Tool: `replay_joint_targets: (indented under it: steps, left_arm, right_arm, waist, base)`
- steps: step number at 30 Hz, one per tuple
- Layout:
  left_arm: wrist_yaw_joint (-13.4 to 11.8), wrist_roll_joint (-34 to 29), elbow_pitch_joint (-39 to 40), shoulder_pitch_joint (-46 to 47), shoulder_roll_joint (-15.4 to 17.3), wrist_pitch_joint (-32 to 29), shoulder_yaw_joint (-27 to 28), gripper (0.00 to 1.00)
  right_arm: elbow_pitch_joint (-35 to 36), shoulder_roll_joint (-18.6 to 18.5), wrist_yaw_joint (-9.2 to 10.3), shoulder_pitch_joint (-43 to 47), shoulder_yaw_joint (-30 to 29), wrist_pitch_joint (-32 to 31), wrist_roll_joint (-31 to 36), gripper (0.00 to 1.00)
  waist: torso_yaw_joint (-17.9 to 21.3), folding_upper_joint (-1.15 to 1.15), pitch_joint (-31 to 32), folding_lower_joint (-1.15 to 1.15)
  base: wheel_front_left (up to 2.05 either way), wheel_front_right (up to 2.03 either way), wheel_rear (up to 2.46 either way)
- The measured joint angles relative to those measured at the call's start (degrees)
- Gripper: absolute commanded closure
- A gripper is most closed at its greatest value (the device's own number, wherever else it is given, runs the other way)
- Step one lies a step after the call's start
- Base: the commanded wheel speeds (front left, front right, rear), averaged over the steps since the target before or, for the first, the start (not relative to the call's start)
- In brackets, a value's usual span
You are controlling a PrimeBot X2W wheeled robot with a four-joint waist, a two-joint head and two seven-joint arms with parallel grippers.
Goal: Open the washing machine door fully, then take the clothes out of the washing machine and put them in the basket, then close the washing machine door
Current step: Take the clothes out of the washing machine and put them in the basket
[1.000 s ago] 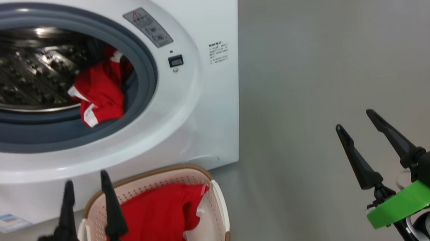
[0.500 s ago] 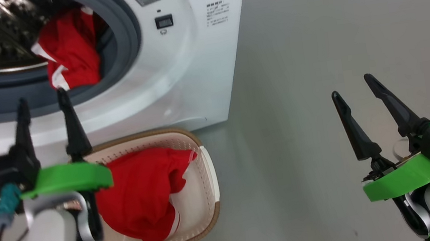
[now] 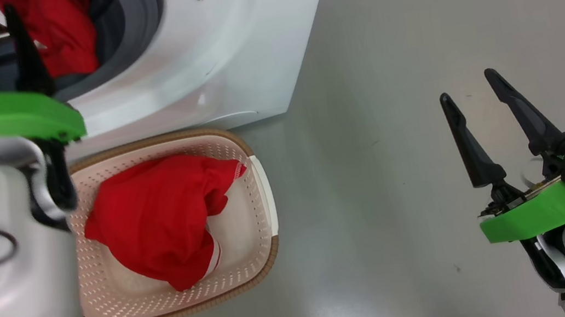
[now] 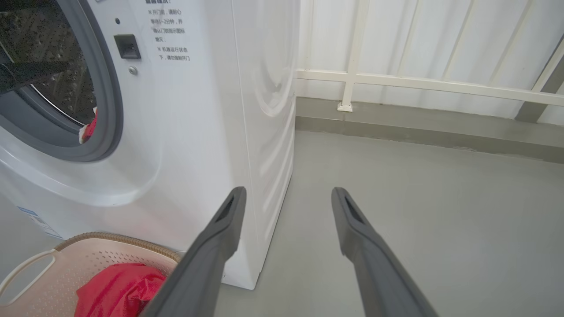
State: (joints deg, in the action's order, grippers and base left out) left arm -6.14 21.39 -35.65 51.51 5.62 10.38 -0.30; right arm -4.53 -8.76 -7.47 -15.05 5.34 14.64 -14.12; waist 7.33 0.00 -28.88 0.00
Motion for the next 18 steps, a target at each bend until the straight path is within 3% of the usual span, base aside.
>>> replay_joint_targets:
  steps: [7,18]
  left_arm:
    - [2.57,4.53,-8.40,8.03,0.32,-5.20,1.80,0.00]
    - [3.24,8.01,-20.68,16.14,1.67,-16.91,2.38,0.00]
  right_arm:
    - [-3.92,0.58,0.00,-0.52,-1.14,0.00,0.00,0.00]
    - [-5.00,0.78,0.00,-1.98,-0.71,0.00,-0.19,0.00]
  waist:
    - [0.56,0.00,-1.45,0.00]
    - [1.96,0.00,-2.34,0.00]
  base:
    - [0.00,0.00,0.00]
    - [0.00,0.00,0.00]
